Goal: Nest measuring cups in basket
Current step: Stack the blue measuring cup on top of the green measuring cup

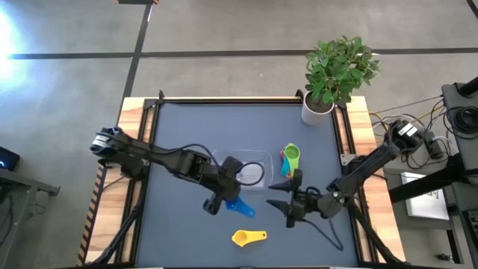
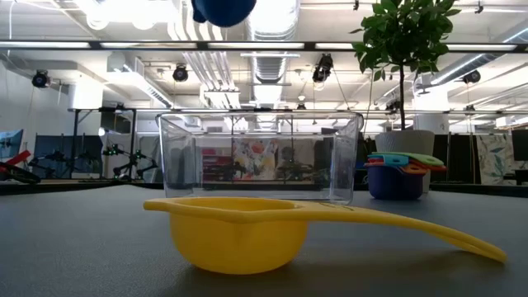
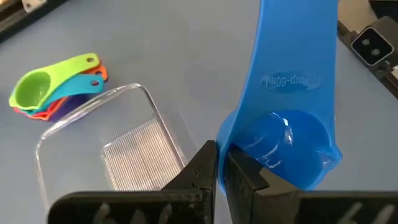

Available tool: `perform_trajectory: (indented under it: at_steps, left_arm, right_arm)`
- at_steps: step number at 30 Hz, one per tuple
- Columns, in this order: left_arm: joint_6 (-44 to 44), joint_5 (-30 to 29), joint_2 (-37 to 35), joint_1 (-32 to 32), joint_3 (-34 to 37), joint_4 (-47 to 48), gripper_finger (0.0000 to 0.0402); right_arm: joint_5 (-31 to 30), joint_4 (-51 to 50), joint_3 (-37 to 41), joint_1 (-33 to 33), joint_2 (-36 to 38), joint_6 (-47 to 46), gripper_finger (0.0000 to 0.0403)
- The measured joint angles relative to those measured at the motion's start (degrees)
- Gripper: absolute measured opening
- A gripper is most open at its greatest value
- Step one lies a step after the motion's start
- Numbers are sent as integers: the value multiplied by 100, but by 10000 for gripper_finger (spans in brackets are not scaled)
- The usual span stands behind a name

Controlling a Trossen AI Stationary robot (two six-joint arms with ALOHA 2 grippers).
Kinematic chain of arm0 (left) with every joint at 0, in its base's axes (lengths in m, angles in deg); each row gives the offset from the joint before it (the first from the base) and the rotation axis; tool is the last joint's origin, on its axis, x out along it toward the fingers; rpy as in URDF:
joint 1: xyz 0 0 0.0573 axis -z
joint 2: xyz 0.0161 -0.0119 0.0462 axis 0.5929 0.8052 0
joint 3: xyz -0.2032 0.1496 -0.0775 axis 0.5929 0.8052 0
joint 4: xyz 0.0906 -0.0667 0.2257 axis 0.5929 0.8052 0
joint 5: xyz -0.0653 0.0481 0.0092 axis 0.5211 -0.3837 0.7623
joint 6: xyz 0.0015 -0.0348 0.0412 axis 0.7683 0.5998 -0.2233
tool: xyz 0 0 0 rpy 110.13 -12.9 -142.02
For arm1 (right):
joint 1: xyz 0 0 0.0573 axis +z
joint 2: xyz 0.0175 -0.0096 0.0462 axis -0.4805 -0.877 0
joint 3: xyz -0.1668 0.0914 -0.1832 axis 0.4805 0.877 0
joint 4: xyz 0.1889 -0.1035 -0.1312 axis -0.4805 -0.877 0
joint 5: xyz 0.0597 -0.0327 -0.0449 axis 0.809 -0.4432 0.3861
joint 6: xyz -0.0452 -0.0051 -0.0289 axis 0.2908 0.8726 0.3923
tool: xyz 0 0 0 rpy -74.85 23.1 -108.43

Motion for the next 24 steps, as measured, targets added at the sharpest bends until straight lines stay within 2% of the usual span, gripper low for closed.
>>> perform_trajectory:
  at_steps: [2, 4, 6, 11, 14, 16, 19, 24]
  left_arm:
    - [0, 7, 51, -11, 0, -20, 0]
    - [-26, 7, 87, -8, 0, -55, 0]
    - [-28, -44, 129, -8, 0, -85, 0]
    - [-26, -630, 219, -10, 0, -103, 0]
    - [125, -1060, 248, -10, 0, -85, 0]
    - [322, -1318, 266, -27, 0, -77, 0]
    - [549, -1637, 277, -64, 0, -53, 0]
    - [673, -2089, 277, -122, 0, -68, 0]
  right_arm:
    - [-217, -4, -142, -20, -129, -87, 228]
    - [-174, 4, -258, -57, -212, -409, 228]
    - [180, -37, -336, -106, -241, -847, 228]
    - [1407, -712, -447, -217, -4, -2132, 228]
    - [1642, -1082, -478, -279, 199, -2669, 228]
    - [1538, -1323, -504, -282, 269, -2795, 228]
    - [1014, -1398, -545, -272, 283, -2640, 228]
    - [-366, -1692, -743, -324, 82, -2000, 228]
